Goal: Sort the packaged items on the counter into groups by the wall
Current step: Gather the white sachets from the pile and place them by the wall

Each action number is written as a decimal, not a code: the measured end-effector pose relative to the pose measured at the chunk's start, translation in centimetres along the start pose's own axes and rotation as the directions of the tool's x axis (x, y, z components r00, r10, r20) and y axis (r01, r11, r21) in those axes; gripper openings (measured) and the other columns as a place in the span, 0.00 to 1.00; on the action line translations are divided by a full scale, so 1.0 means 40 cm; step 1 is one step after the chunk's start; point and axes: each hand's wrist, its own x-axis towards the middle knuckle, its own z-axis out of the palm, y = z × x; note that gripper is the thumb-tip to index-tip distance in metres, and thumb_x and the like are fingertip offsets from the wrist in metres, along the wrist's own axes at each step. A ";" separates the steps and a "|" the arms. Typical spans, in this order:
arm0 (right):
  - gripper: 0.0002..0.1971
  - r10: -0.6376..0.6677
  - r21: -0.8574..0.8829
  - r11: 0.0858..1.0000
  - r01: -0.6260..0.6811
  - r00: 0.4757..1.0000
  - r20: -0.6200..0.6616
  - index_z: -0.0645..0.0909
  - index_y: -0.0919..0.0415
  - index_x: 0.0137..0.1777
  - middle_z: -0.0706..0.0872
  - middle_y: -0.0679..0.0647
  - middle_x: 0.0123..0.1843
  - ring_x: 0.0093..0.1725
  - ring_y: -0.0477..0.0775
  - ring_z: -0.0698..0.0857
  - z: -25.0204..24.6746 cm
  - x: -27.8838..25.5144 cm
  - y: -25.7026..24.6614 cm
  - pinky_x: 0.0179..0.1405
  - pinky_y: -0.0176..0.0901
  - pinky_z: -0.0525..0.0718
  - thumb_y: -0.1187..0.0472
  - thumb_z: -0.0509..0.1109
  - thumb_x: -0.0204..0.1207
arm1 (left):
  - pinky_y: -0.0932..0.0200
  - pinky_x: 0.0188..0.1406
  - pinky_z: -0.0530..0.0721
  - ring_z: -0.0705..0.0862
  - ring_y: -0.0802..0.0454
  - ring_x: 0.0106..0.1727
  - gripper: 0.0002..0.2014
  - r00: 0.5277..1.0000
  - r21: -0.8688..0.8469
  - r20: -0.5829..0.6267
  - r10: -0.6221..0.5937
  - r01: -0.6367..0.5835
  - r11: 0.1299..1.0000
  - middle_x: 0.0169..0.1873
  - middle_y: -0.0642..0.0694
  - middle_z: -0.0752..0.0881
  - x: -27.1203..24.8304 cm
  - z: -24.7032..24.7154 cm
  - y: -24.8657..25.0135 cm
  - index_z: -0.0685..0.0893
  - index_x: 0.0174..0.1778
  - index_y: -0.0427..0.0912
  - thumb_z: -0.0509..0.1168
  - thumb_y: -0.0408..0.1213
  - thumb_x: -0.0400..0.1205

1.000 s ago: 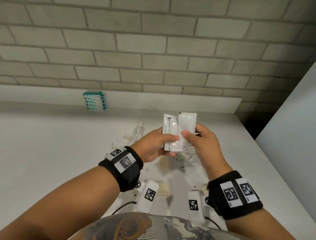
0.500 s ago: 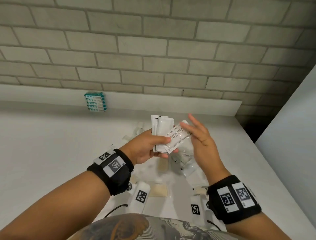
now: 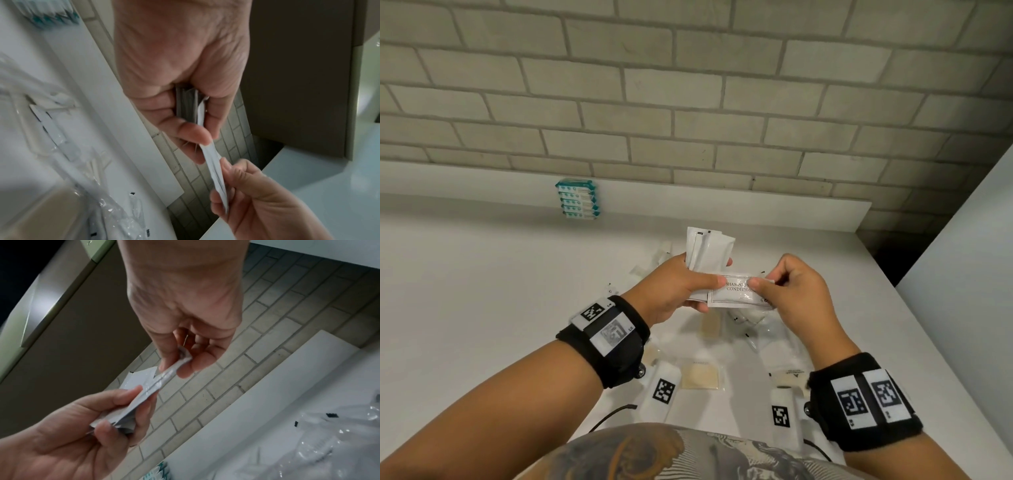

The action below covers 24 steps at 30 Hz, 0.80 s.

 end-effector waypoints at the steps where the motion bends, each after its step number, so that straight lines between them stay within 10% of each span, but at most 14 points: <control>1: 0.14 -0.005 -0.077 0.997 0.009 0.999 0.052 0.76 0.58 0.36 0.84 0.55 0.37 0.35 0.50 0.81 -0.001 -0.002 -0.004 0.33 0.41 0.78 0.62 0.81 0.68 | 0.63 0.27 0.85 0.88 0.51 0.46 0.15 1.000 0.012 -0.002 0.002 -0.002 1.000 0.53 0.45 0.89 -0.002 -0.001 -0.002 0.85 0.60 0.47 0.70 0.30 0.79; 5: 0.23 0.019 -0.420 0.899 0.124 0.947 0.320 0.78 0.43 0.54 0.82 0.45 0.49 0.49 0.48 0.81 0.009 -0.013 -0.029 0.48 0.43 0.81 0.51 0.84 0.60 | 0.63 0.28 0.85 0.89 0.49 0.48 0.13 1.000 0.012 0.018 -0.002 0.002 1.000 0.54 0.42 0.89 -0.011 0.001 -0.001 0.85 0.60 0.46 0.71 0.33 0.79; 8: 0.13 -0.004 -0.451 0.880 0.149 0.952 0.306 0.76 0.51 0.39 0.82 0.47 0.36 0.37 0.50 0.80 0.012 -0.020 -0.036 0.32 0.42 0.73 0.53 0.80 0.68 | 0.60 0.31 0.88 0.89 0.45 0.53 0.14 0.999 -0.095 0.016 -0.032 0.033 0.995 0.56 0.41 0.89 -0.017 0.001 0.011 0.82 0.64 0.44 0.66 0.39 0.83; 13: 0.09 0.011 -0.015 1.000 -0.009 0.988 0.152 0.79 0.57 0.46 0.88 0.57 0.42 0.38 0.55 0.86 -0.038 0.002 -0.024 0.36 0.46 0.82 0.59 0.77 0.72 | 0.58 0.32 0.89 0.89 0.37 0.55 0.16 0.998 -0.141 0.019 -0.052 0.054 0.988 0.58 0.34 0.87 -0.027 -0.026 0.018 0.77 0.68 0.39 0.62 0.31 0.84; 18: 0.16 -0.002 0.273 0.958 -0.087 0.951 0.308 0.85 0.55 0.53 0.91 0.54 0.42 0.36 0.51 0.88 -0.012 0.014 -0.047 0.34 0.42 0.83 0.65 0.81 0.66 | 0.59 0.33 0.88 0.88 0.39 0.56 0.19 0.997 -0.080 0.065 -0.051 0.056 0.995 0.59 0.35 0.87 -0.025 -0.001 0.017 0.78 0.68 0.39 0.67 0.38 0.82; 24: 0.15 -0.372 0.101 0.928 0.359 0.911 0.178 0.90 0.53 0.36 0.82 0.50 0.38 0.37 0.43 0.82 -0.034 0.033 -0.069 0.41 0.31 0.79 0.76 0.78 0.66 | 0.63 0.36 0.88 0.91 0.50 0.48 0.16 0.992 -0.216 -0.023 -0.122 0.115 0.970 0.50 0.41 0.91 -0.009 -0.016 0.030 0.84 0.58 0.41 0.65 0.48 0.82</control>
